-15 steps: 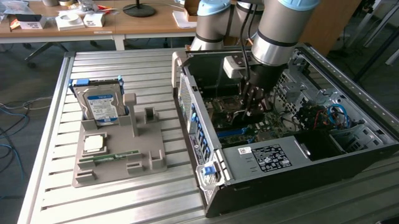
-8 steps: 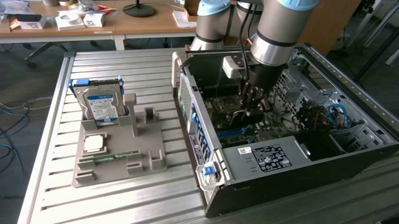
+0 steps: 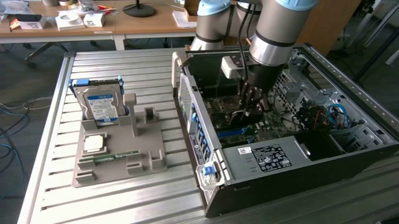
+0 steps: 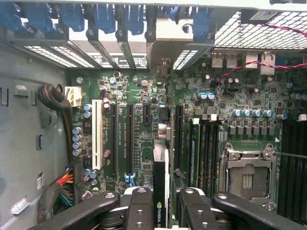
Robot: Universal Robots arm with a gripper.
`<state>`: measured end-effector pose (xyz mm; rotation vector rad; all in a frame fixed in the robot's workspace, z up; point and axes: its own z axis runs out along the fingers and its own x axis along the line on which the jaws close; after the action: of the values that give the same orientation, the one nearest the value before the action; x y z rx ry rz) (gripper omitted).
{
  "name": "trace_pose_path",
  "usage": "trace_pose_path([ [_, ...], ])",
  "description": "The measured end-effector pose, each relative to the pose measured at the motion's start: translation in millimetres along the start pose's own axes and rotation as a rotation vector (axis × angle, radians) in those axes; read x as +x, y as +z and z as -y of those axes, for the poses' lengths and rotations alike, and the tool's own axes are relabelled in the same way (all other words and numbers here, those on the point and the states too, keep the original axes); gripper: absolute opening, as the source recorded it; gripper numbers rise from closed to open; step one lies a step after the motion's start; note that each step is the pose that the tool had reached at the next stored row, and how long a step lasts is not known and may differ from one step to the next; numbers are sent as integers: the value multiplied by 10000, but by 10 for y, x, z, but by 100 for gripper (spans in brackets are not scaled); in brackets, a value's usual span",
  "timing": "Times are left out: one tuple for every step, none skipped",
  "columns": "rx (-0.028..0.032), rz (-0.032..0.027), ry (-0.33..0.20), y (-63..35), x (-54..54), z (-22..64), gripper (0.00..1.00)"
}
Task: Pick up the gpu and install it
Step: 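Insert the gpu into the slot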
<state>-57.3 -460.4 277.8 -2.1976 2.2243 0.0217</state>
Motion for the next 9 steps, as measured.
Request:
trace_pose_path([
  [0, -1, -1, 0, 0, -4, 26],
  [0, 0, 0, 0, 0, -8, 26],
  [0, -1, 0, 0, 0, -11, 26],
  [0, -1, -1, 0, 0, -13, 26],
  [0, -1, -1, 0, 0, -16, 26],
  [0, -1, 0, 0, 0, -18, 26],
  [0, 0, -1, 0, 0, -21, 26],
  [0, -1, 0, 0, 0, -24, 26],
  [0, 0, 0, 0, 0, -27, 26],
])
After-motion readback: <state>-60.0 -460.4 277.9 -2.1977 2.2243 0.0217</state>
